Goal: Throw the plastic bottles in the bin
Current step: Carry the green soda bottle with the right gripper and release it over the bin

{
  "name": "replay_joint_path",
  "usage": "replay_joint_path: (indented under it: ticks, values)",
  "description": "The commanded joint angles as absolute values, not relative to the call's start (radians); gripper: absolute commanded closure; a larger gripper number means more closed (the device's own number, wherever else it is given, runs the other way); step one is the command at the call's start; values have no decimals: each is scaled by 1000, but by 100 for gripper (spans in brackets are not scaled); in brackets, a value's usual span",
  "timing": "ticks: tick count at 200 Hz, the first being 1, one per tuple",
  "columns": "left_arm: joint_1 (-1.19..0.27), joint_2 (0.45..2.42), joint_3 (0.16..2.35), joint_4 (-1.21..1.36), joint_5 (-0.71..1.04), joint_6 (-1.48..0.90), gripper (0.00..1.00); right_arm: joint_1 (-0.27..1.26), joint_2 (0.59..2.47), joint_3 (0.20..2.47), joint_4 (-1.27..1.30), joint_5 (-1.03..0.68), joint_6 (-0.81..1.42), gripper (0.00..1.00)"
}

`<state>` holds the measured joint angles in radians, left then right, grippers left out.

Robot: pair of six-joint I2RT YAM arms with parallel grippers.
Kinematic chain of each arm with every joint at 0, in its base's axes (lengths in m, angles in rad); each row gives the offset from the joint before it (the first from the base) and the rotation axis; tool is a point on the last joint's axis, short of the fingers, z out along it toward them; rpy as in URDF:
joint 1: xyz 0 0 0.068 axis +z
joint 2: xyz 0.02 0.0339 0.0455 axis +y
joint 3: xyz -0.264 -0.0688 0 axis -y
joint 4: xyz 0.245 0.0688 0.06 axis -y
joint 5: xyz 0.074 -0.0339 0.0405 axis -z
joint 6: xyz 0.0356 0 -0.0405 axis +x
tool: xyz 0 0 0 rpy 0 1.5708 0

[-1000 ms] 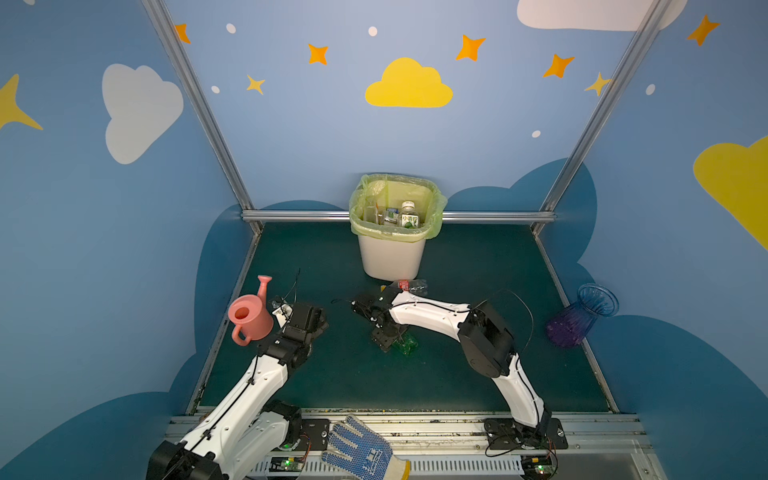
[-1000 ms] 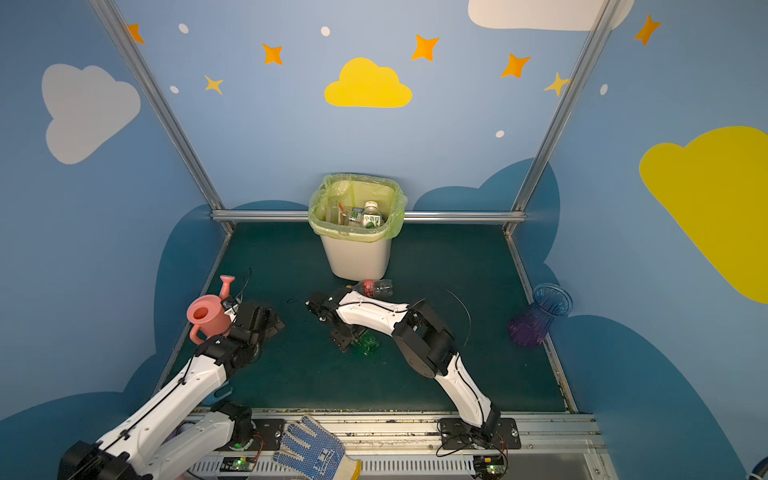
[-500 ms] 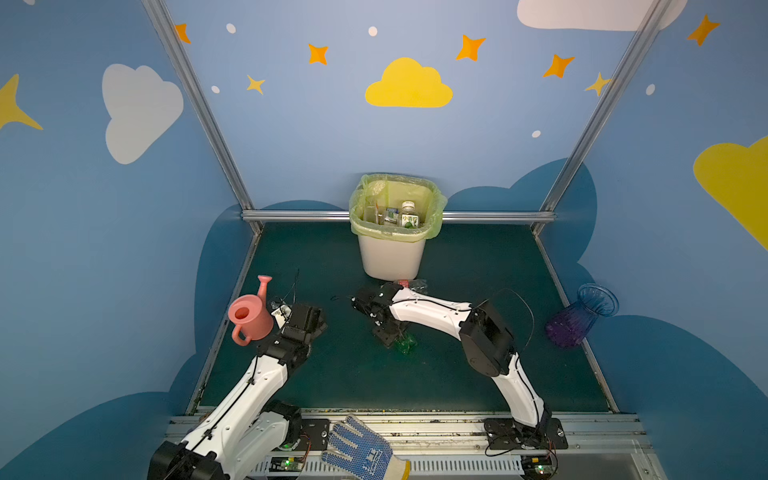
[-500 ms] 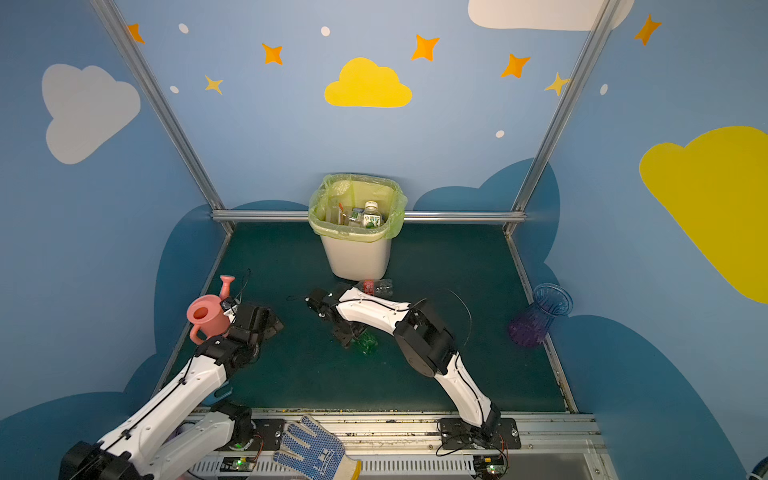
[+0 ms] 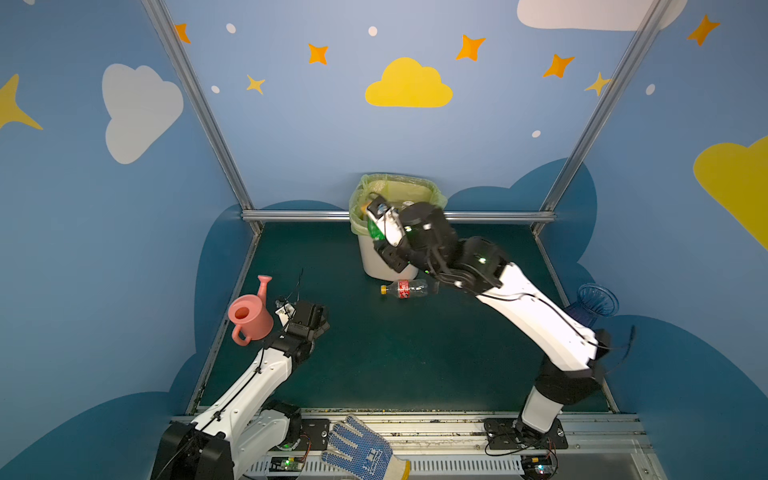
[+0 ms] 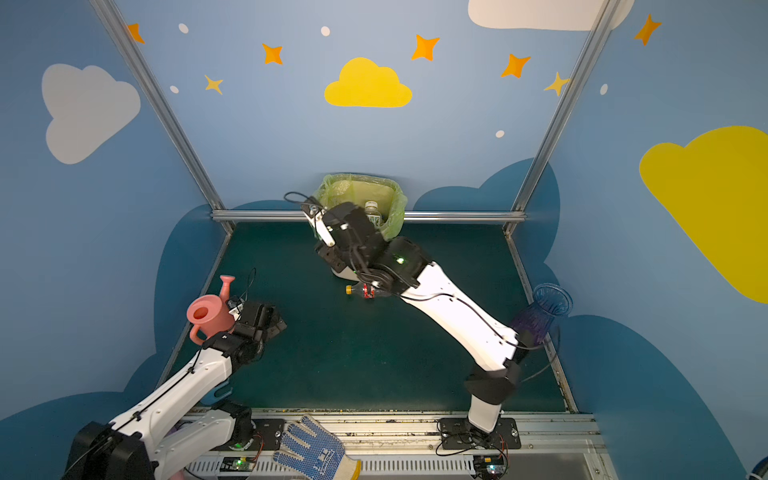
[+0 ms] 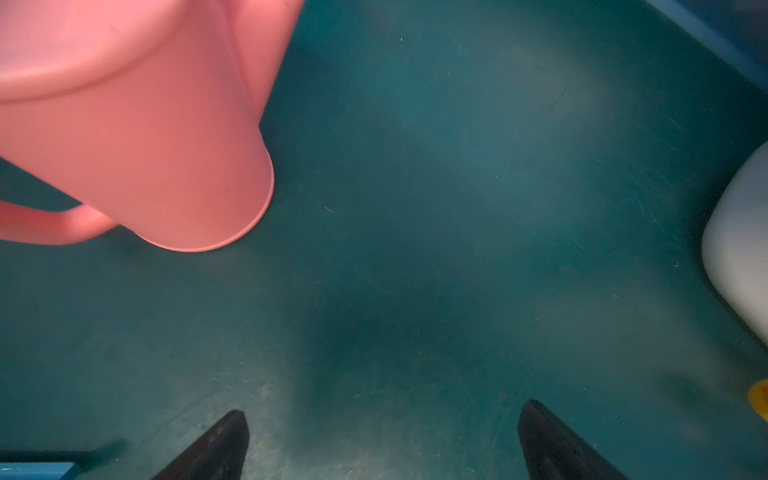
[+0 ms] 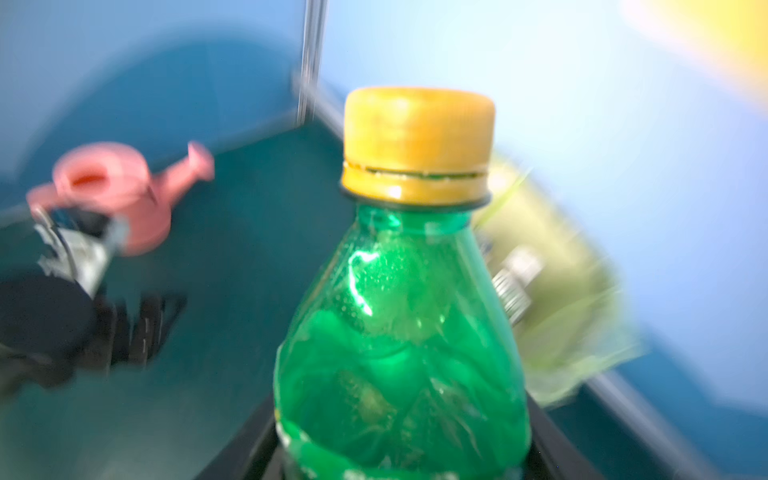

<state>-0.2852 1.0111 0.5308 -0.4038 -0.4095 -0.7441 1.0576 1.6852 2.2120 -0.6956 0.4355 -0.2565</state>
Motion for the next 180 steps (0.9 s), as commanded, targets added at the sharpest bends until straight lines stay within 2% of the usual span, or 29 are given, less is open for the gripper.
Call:
replay_joint_path:
  ticks: [1,26,43,65,85,100,111,127,155,180]
  values:
    - [-279,1031,538,-396,-406,-744,0,1060,1600,2219,-398,462,-464,39]
    - [-279,1052,549,-387,-390,-745,0,1010,1579,2214,-310,418,-475,36]
    - [-280,1067,568,-401,-374,-750,0,911,1622,2249,-401,313,-324,36]
    - [-281,1094,596,-419,-358,-740,0,776,1772,2319,-551,176,-142,34]
    - [-281,1108,612,-424,-350,-732,0,691,1980,2501,-753,48,-30,30]
    - [-281,1108,616,-425,-348,-731,0,658,2113,2715,-879,43,-3,23]
    - [-281,1106,615,-420,-344,-727,0,654,2152,2835,-907,54,-13,10]
    - [-281,1103,611,-412,-341,-725,0,658,2089,2825,-830,83,-27,6]
    - [-284,1103,612,-394,-309,-702,0,663,1832,2524,-588,115,-29,2]
    - [-296,1109,613,-380,-302,-694,0,662,1715,2423,-563,139,-42,2]
